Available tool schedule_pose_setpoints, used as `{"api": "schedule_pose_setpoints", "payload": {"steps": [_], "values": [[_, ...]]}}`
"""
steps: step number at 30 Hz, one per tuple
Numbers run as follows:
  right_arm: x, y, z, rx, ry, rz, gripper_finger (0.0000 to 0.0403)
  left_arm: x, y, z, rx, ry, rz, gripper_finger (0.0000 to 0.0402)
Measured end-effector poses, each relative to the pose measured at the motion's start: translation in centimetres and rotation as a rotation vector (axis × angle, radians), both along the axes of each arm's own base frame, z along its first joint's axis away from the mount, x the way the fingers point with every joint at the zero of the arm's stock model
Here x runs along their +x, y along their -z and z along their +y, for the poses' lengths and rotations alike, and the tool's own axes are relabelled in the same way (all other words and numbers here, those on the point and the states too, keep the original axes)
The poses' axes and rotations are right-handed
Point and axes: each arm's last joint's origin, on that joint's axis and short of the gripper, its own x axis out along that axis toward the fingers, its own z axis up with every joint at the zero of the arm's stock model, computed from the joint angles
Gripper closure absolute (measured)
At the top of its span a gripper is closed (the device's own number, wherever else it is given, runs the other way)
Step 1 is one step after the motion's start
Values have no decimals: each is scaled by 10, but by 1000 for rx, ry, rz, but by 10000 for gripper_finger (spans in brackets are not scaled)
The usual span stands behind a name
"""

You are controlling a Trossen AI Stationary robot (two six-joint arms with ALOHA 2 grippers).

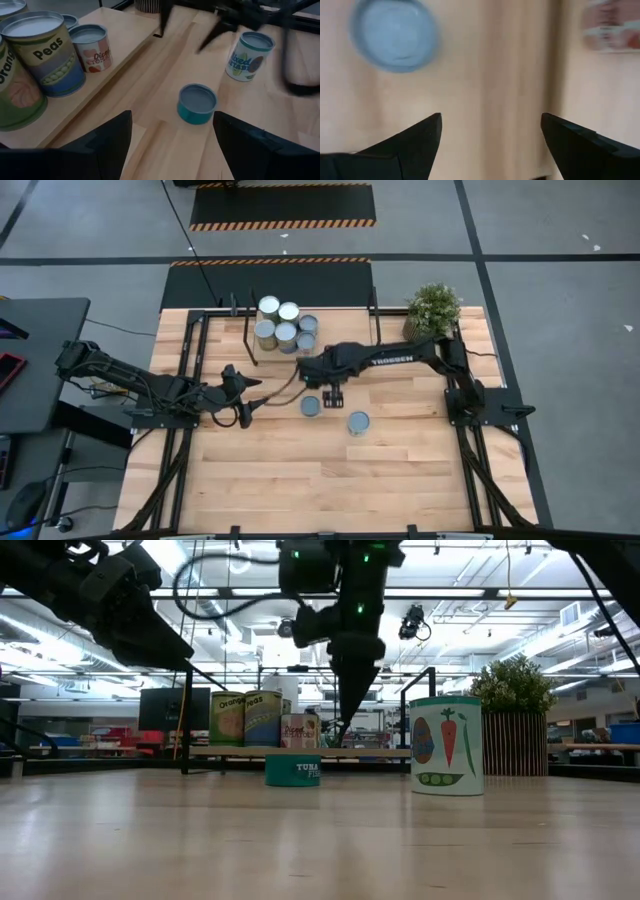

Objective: Pick and place cans onto a shelf
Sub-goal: Put the canned mixed vegetables on the shelf

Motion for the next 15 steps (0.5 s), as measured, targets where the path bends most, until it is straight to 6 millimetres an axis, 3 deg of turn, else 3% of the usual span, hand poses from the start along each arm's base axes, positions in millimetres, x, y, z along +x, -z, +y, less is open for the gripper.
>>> {"api": "schedule_pose_setpoints", "payload": {"steps": [8,15], "values": [[-5,1,61,136,-14,29,56,0,1,0,-16,5,2,118],[-14,4,80,135,69,26,56,-1,2,0,-24,1,12,118]]}}
